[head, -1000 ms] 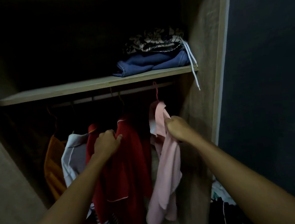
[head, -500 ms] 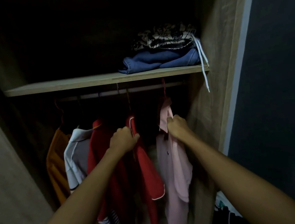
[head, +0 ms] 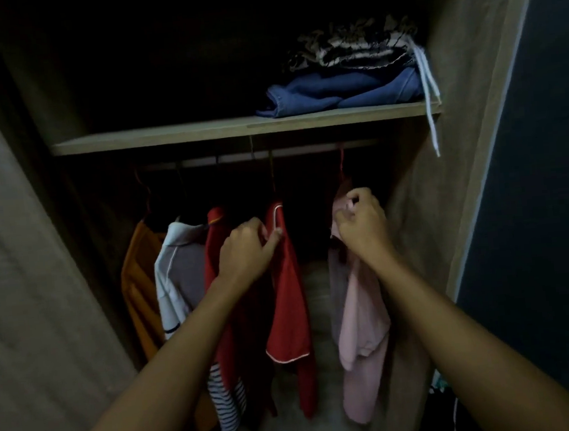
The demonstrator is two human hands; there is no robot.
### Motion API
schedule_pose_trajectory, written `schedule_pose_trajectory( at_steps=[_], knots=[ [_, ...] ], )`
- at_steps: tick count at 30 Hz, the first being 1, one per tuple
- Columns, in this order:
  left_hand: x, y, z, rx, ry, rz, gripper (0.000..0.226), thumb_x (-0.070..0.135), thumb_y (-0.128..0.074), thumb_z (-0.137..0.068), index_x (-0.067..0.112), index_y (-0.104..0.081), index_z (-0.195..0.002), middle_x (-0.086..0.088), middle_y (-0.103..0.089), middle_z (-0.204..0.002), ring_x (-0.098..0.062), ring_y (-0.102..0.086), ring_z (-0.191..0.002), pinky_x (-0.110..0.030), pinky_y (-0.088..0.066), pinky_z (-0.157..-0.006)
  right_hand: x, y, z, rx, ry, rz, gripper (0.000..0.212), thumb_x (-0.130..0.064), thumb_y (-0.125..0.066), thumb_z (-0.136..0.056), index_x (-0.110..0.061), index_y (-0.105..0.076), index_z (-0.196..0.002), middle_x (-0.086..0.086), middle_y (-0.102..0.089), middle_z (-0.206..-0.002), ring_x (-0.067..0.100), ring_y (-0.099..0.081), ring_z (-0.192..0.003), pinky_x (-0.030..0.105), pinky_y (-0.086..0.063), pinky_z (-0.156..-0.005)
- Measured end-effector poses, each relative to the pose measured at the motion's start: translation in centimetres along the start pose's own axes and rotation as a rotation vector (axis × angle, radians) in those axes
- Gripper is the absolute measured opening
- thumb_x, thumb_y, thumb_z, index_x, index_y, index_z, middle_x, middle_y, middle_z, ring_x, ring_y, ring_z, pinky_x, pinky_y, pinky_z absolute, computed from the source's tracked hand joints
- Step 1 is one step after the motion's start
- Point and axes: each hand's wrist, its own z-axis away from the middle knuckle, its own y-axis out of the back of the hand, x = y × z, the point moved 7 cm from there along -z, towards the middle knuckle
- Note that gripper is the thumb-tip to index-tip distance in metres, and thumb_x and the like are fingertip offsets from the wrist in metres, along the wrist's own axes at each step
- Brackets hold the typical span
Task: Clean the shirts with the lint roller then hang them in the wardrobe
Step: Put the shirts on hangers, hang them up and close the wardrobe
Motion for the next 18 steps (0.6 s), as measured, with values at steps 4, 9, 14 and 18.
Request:
schedule_pose_trajectory(
  at_steps=[4,9,14,18],
  knots=[
    [-2.2,7.8,3.2,0.407,-0.122,0.024,0.027,0.039,-0.062,-0.095,0.012,-0.064,-0.093,-0.006,-0.065,-0.09,-0.027,-0.06,-0.088,-0.04,-0.046,-0.077,-5.5,-5.0,5.3,-0.151,0.158,-0.158,0.013,-0.025,-0.063,-0.091,-0.015,-0.067,-0.085,-0.006,-0.057,-0.055,0.012,-0.056,-0.057,0.031,-0.042,-0.067],
    [-8.9,15.7,10.1,0.707,-0.076,-0.112,0.026,0.028,-0.06,-0.095,0.005,-0.067,-0.106,-0.013,-0.064,-0.112,-0.03,-0.056,-0.106,-0.04,-0.041,-0.088,-8.9,-17.5,15.0,-0.517,0.19,-0.193,0.037,-0.032,-0.061,-0.089,-0.006,-0.06,-0.063,-0.004,-0.046,-0.045,0.013,-0.046,-0.049,0.031,-0.035,-0.053],
    [-17.5,19.2,13.5,0.729,-0.014,-0.201,0.04,0.024,-0.059,-0.097,0.002,-0.06,-0.131,-0.019,-0.055,-0.134,-0.034,-0.049,-0.13,-0.046,-0.038,-0.11,-8.8,-29.4,26.5,-0.888,-0.029,-0.284,0.035,-0.018,-0.059,-0.09,-0.007,-0.062,-0.056,-0.002,-0.059,-0.047,0.003,-0.05,-0.038,0.022,-0.038,-0.047],
    [-23.4,19.5,14.0,0.651,0.011,-0.207,0.052,0.024,-0.056,-0.1,0.002,-0.046,-0.146,-0.02,-0.043,-0.151,-0.034,-0.037,-0.144,-0.052,-0.033,-0.115,-6.5,-36.2,35.1,-1.035,-0.33,-0.247,0.028,-0.014,-0.058,-0.09,-0.005,-0.071,-0.067,-0.002,-0.065,-0.053,0.002,-0.056,-0.041,0.025,-0.048,-0.05]
  ],
)
